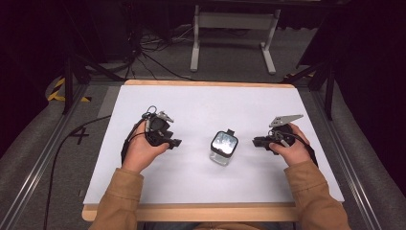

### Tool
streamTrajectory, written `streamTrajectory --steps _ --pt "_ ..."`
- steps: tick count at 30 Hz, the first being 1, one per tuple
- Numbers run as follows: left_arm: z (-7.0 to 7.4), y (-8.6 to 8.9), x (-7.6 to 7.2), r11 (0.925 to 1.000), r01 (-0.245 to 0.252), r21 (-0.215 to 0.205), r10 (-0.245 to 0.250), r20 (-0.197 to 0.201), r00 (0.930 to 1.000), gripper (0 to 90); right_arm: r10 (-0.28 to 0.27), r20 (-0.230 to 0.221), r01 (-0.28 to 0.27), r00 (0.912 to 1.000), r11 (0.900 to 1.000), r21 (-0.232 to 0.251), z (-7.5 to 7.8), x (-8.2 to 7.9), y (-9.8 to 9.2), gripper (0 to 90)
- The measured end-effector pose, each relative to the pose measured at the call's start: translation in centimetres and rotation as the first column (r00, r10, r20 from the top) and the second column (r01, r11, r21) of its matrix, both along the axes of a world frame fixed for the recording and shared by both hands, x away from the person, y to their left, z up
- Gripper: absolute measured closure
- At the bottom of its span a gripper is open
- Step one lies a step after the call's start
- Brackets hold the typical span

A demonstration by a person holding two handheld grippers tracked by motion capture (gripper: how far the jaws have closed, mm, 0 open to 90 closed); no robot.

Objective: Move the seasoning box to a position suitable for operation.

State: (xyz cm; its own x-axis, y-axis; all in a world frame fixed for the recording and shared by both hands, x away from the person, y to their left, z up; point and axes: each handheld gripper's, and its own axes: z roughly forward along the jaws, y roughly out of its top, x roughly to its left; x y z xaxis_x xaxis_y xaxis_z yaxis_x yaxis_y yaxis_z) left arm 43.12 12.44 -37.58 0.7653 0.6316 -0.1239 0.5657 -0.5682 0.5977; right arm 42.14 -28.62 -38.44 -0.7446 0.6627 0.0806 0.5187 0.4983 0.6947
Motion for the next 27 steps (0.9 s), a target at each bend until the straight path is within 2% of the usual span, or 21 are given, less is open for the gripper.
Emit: streamTrajectory --steps 1,2,3,5,10,12,14,17,19,20,22,27 --pt "0.1 -0.1 0.0 1.0000 0.005 -0.002 -0.005 -0.006 1.0000 65.2 -0.002 -0.002 0.002 1.0000 1.000 0.002 0.0 -0.1 0.0 81.3" --pt "0.1 -0.2 0.0 0.9998 0.014 -0.013 -0.014 -0.005 0.9999 68.0 -0.002 -0.002 0.002 1.0000 1.000 0.003 0.1 -0.1 0.0 81.4" --pt "0.1 -0.3 -0.1 0.9992 0.021 -0.036 -0.021 -0.005 0.9998 70.2 -0.001 0.003 0.001 1.0000 1.000 0.002 0.1 -0.1 -0.1 81.6" --pt "0.2 -0.5 -0.1 0.9983 0.033 -0.047 -0.034 -0.009 0.9994 71.9 -0.001 0.006 0.001 1.0000 1.000 0.003 0.1 -0.2 -0.1 81.6" --pt "0.3 -1.5 -0.1 0.9969 0.075 -0.026 -0.074 0.021 0.9970 78.1 -0.009 0.007 0.009 0.9999 1.000 0.005 0.2 -0.5 -0.6 81.6" --pt "0.0 -2.3 -0.1 0.9966 0.073 -0.038 -0.072 0.022 0.9972 80.3 -0.010 0.010 0.010 0.9999 1.000 0.009 0.2 -0.6 -0.8 81.9" --pt "-0.7 -3.3 -0.1 0.9941 0.081 -0.073 -0.079 0.028 0.9965 81.6 -0.011 0.008 0.011 0.9999 1.000 0.015 0.3 -0.7 -0.8 81.9" --pt "-1.4 -4.3 0.0 0.9933 0.079 -0.084 -0.078 0.021 0.9968 81.7 -0.005 0.008 0.005 1.0000 1.000 0.016 0.2 -0.7 -0.6 81.9" --pt "-1.8 -4.9 -0.1 0.9874 0.076 -0.139 -0.074 0.014 0.9971 82.0 0.017 -0.003 -0.017 0.9998 0.999 0.047 0.2 -0.8 -0.4 81.9" --pt "-2.0 -5.3 -0.1 0.9857 0.081 -0.148 -0.081 0.010 0.9967 82.2 0.029 -0.007 -0.028 0.9996 0.997 0.065 0.3 -0.8 -0.3 81.8" --pt "-2.1 -6.2 -0.4 0.9880 0.092 -0.124 -0.091 0.010 0.9958 81.6 0.039 -0.010 -0.038 0.9992 0.996 0.083 0.4 -0.8 -0.3 81.9" --pt "-2.4 -7.8 -0.6 0.9879 0.131 -0.083 -0.130 0.021 0.9913 81.6 0.043 -0.015 -0.042 0.9990 0.996 0.081 0.1 -0.8 -0.2 81.8"
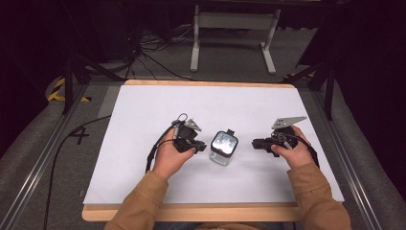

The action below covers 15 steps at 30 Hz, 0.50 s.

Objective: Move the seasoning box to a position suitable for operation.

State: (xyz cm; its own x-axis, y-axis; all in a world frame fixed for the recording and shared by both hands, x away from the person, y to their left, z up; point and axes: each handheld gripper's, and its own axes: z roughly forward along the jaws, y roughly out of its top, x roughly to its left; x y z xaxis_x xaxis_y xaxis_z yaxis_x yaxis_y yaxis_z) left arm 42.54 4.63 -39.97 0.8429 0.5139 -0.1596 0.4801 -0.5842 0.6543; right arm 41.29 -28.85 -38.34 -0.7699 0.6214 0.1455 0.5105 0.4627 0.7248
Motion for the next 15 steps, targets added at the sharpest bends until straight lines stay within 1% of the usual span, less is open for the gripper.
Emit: streamTrajectory --steps 1,2,3,4,5,6,7,9,11,13,15 --pt "-0.2 -0.2 0.1 1.0000 0.003 -0.003 -0.003 0.011 0.9999 82.2 0.002 -0.005 -0.002 1.0000 1.000 0.000 0.0 -0.1 0.0 81.8" --pt "-0.4 -0.4 0.2 0.9999 0.015 0.001 -0.015 0.012 0.9998 83.3 0.002 -0.006 -0.002 1.0000 1.000 0.000 -0.1 -0.1 0.0 81.8" --pt "-0.6 -0.6 0.2 0.9997 0.020 -0.010 -0.020 0.007 0.9998 84.8 0.003 -0.004 -0.003 1.0000 1.000 -0.003 -0.1 -0.2 0.0 81.8" --pt "-0.7 -0.7 0.3 0.9994 0.031 -0.018 -0.031 0.010 0.9995 85.3 0.005 -0.001 -0.005 1.0000 1.000 -0.005 -0.1 -0.3 0.0 81.8" --pt "-0.7 -0.6 0.4 0.9993 0.036 -0.011 -0.036 0.018 0.9992 86.2 0.004 -0.005 -0.004 1.0000 1.000 -0.001 -0.1 -0.4 0.0 81.7" --pt "-0.7 -0.7 0.4 0.9995 0.027 -0.017 -0.027 0.008 0.9996 86.3 0.006 0.000 -0.006 1.0000 1.000 -0.002 -0.2 -0.4 -0.1 81.7" --pt "-0.7 -0.7 0.5 0.9992 0.029 -0.026 -0.029 0.007 0.9995 87.1 0.002 -0.003 -0.002 1.0000 1.000 -0.001 -0.1 -0.6 -0.2 81.7" --pt "-0.6 -0.7 0.6 0.9991 0.040 -0.017 -0.040 -0.003 0.9992 88.3 -0.006 -0.002 0.006 1.0000 1.000 -0.001 -0.2 -0.7 -0.4 81.7" --pt "-0.7 -0.9 0.7 0.9992 0.037 -0.016 -0.037 -0.010 0.9993 89.6 -0.013 0.002 0.013 0.9999 1.000 -0.004 -0.3 -0.9 -0.7 81.7" --pt "-0.8 -1.1 0.7 0.9990 0.042 0.013 -0.042 -0.020 0.9989 89.8 -0.016 -0.005 0.016 0.9999 1.000 -0.003 -0.4 -1.0 -0.7 81.7" --pt "-0.9 -1.2 0.7 0.9985 0.049 0.024 -0.049 -0.027 0.9984 89.9 -0.013 -0.006 0.013 0.9999 1.000 -0.002 -0.4 -1.0 -0.6 81.7"
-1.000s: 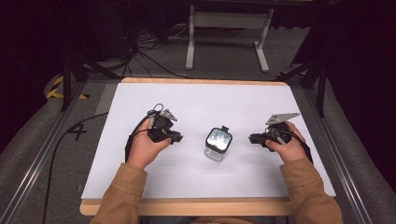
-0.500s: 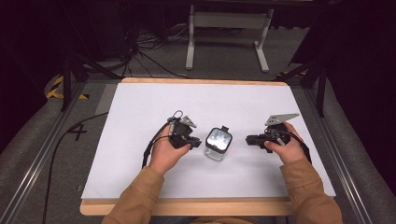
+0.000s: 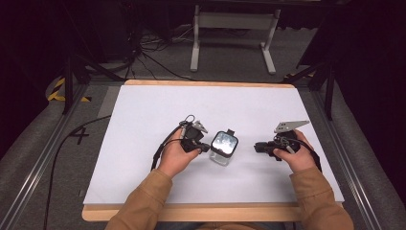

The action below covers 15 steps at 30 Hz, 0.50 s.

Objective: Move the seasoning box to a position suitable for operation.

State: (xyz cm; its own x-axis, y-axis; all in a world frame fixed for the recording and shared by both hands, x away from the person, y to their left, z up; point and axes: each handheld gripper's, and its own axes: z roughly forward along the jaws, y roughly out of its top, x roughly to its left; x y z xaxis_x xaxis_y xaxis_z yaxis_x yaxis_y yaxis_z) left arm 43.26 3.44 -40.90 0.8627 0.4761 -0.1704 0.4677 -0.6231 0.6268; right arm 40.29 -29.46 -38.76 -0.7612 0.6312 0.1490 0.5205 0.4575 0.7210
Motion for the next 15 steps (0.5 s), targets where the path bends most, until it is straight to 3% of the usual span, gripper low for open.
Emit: streamTrajectory --steps 4,11,15 --pt "-0.1 -0.3 0.0 0.9993 0.035 -0.016 -0.035 -0.031 0.9989 89.9 0.003 -0.004 -0.003 1.0000 1.000 0.001 -0.1 -0.1 0.1 81.3" --pt "0.1 -1.1 -0.4 0.9965 0.079 0.029 -0.076 -0.069 0.9946 89.8 -0.001 -0.014 0.001 0.9999 1.000 -0.006 -0.4 -0.2 0.1 81.0" --pt "0.1 -1.6 -0.7 0.9938 0.103 0.040 -0.101 -0.065 0.9928 89.8 0.005 -0.009 -0.005 0.9999 1.000 -0.007 -0.4 -0.2 0.2 81.0"
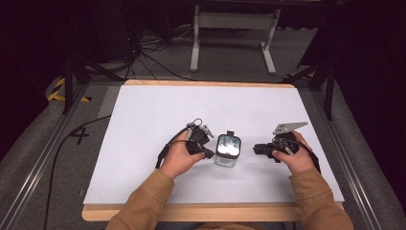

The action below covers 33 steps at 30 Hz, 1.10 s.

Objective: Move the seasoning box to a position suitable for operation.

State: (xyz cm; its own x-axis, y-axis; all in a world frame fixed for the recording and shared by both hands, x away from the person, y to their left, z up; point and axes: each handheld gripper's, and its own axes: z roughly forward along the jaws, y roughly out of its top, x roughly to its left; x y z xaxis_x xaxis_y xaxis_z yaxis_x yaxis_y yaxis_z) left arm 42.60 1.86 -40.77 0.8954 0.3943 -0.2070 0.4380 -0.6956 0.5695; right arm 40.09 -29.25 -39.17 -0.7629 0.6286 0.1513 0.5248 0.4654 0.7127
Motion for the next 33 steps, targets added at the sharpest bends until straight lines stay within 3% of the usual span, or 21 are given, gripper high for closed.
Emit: streamTrajectory --steps 10,16,20,21,25,30,33 --pt "0.0 -1.2 -0.4 0.9990 0.044 -0.004 -0.044 -0.005 0.9990 89.7 -0.010 -0.008 0.010 0.9999 1.000 0.005 0.0 -0.3 -0.2 81.0" --pt "0.4 -1.1 -0.3 0.9990 0.045 -0.005 -0.045 -0.014 0.9989 88.6 -0.021 -0.008 0.021 0.9997 1.000 -0.001 -0.2 -0.6 -0.6 81.0" --pt "1.2 -0.3 -0.2 0.9999 0.016 0.001 -0.016 0.019 0.9997 83.9 -0.022 -0.003 0.022 0.9997 1.000 0.001 0.0 -0.8 -0.8 82.1" --pt "1.6 0.3 -0.2 0.9997 -0.001 -0.023 0.001 0.012 0.9999 83.9 -0.016 -0.002 0.016 0.9999 1.000 0.007 0.1 -0.9 -0.8 83.0" --pt "2.3 1.0 -0.1 0.9991 -0.015 -0.039 0.017 0.029 0.9994 79.2 0.002 -0.005 -0.001 1.0000 0.999 0.044 0.5 -0.9 -0.5 84.6" --pt "3.8 2.8 -0.2 0.9968 -0.046 -0.066 0.051 0.069 0.9963 76.3 0.019 0.023 -0.020 0.9996 0.998 0.062 1.9 -1.1 -0.1 84.3" --pt "4.7 4.3 -0.2 0.9912 -0.087 -0.100 0.095 0.086 0.9917 73.9 0.035 0.057 -0.038 0.9978 0.998 0.054 3.4 -1.2 0.7 83.1"
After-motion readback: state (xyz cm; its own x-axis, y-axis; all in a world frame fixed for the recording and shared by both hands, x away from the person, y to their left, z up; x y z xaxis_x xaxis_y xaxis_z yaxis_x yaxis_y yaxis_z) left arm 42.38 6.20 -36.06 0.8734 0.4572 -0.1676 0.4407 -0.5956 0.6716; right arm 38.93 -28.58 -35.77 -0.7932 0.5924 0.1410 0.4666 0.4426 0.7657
